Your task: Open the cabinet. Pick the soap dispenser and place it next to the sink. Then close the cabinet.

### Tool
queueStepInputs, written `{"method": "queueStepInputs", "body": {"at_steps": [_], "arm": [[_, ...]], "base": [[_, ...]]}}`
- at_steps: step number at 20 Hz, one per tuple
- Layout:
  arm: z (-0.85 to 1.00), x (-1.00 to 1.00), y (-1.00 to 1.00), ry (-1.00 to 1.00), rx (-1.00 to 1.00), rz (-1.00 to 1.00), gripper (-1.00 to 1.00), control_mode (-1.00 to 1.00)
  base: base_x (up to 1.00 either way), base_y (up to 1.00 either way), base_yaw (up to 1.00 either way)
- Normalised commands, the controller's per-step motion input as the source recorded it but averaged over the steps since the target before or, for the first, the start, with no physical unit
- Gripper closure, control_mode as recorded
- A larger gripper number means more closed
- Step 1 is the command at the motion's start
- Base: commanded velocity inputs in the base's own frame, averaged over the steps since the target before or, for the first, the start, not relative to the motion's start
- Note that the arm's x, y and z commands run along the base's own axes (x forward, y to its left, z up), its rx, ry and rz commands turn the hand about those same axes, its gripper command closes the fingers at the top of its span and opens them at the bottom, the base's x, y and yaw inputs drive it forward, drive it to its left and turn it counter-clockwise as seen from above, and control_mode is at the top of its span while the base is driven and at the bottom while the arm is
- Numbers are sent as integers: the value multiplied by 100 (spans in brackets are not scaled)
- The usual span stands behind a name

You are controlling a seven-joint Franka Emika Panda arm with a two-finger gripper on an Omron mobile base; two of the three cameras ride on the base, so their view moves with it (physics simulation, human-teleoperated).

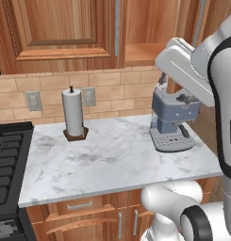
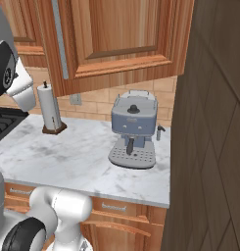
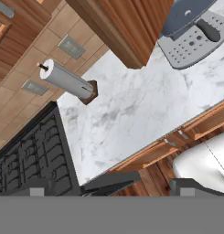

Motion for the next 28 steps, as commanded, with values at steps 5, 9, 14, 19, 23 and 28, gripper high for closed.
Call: {"method": "queueStepInputs", "body": {"at_steps": [5, 9, 14, 19, 23, 28], "arm": [[-16, 44, 31, -5, 2, -30, -100, -100], [-7, 55, 25, -18, 0, -38, -100, -100], [-1, 49, 14, -15, 0, -38, -100, -100], [-1, 47, 4, -9, 2, -28, -100, -100], [4, 38, -2, -1, 14, -17, -100, -100], [7, 26, -12, -6, 12, -13, -100, -100]], "base": [[0, 0, 0], [0, 0, 0], [0, 0, 0], [0, 0, 0], [0, 0, 0], [0, 0, 0]]}}
